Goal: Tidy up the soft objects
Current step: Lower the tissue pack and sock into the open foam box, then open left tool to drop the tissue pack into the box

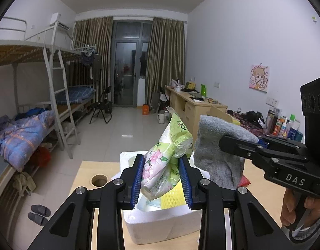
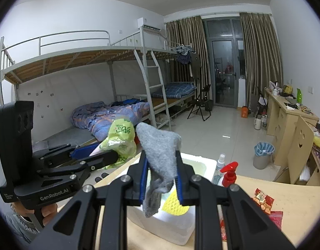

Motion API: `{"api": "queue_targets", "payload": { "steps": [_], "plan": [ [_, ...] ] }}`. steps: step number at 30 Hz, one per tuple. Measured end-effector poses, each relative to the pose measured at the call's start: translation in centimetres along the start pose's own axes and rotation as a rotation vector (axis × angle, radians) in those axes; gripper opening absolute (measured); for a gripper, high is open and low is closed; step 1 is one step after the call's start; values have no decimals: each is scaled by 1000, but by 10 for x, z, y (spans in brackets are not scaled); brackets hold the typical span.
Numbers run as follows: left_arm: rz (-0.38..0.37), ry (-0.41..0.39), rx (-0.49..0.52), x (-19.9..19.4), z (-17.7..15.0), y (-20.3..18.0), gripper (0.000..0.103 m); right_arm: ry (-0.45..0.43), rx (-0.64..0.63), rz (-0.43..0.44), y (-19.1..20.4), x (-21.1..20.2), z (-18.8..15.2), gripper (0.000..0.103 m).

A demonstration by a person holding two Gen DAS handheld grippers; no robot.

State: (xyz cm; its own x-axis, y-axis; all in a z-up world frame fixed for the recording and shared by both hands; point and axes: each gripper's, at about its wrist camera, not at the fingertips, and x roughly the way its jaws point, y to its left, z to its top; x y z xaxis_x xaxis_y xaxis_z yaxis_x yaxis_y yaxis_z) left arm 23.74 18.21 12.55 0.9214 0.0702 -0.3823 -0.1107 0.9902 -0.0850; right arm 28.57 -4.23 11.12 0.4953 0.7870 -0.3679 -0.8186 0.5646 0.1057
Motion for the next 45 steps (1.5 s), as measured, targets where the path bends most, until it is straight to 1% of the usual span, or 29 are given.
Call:
{"api": "queue_targets", "payload": {
  "steps": [4,11,13,20,26,33,36,38,39,40,41,42,43,45],
  "plan": [
    [15,20,2,17,3,2,35,19,-1,-10,-3,11,-1,27],
    [6,71,2,48,3,4,35,36,24,-21,-3,24,0,27],
    [10,95,17,55,0,5,35,41,26,-24,-2,29,1,27],
    [5,136,17,76,-6,10,35,65,29,-23,0,44,0,27],
    [1,184,27,95,-11,12,35,72,35,-31,-4,47,5,27],
    [-13,208,36,106,-17,11,35,71,42,-35,-6,47,8,27],
    [6,200,48,107,-17,12,38,77,44,-35,-5,49,9,27],
    [11,198,54,109,-16,11,42,79,43,-38,-4,50,7,27],
    [17,195,53,109,-16,11,48,79,43,-37,-4,50,7,27],
    [21,194,51,109,-16,11,58,79,42,-37,-3,50,8,27],
    [22,191,49,108,-17,11,65,78,41,-38,-3,50,8,27],
    [26,186,46,108,-17,12,80,75,40,-39,-4,50,7,27],
    [35,179,44,107,-16,13,89,71,41,-40,-4,50,8,27],
    [51,150,37,102,-17,14,96,66,41,-41,-4,49,8,27]
  ]
}}
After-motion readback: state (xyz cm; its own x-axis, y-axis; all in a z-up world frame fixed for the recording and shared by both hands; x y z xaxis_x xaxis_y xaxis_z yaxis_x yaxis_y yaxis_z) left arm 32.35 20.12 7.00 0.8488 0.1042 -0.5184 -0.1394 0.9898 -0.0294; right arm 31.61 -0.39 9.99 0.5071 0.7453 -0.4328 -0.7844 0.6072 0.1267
